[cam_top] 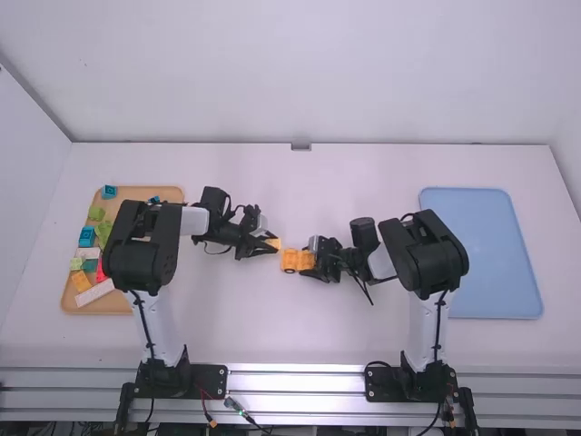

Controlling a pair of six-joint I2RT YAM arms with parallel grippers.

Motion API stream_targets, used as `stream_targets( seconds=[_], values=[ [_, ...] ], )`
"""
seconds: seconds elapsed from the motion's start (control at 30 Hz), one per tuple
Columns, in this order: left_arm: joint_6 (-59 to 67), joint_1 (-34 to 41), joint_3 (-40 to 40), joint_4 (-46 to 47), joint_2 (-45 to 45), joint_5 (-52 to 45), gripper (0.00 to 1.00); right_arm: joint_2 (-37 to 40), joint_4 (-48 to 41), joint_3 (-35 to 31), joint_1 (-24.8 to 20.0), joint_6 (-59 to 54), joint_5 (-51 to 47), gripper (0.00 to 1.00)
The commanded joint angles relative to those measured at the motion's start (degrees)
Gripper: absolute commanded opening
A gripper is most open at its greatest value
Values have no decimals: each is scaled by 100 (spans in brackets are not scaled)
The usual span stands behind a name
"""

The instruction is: Assemble lego blocks to make yellow taxi

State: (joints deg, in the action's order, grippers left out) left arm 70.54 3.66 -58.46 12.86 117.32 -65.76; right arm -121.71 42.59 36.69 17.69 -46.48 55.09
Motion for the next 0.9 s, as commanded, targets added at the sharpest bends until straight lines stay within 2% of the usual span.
stream_targets(
  seconds=[0.0, 0.13, 0.23, 0.47, 0.67, 0.87],
  values=[
    [138, 149, -42, 24, -162, -116, 2, -66, -17, 39, -57, 4, -101, 50],
    [120, 291, -42, 42, -251, -105, 2, -66, -13, 37, -160, -7, -96, 43],
    [122, 452, -39, 83, -382, -50, 2, -66, -37, 37, -247, -9, -94, 43],
    [-249, 1001, -37, -76, -682, 758, 2, -66, -42, 48, -415, -46, -46, 44],
    [-372, 1368, 127, -710, -702, 929, 2, -66, -103, 52, -415, -304, 181, 44],
    [-1152, 1344, 680, -2096, -697, 890, 2, -66, -133, 48, -431, -304, 190, 43]
  ],
)
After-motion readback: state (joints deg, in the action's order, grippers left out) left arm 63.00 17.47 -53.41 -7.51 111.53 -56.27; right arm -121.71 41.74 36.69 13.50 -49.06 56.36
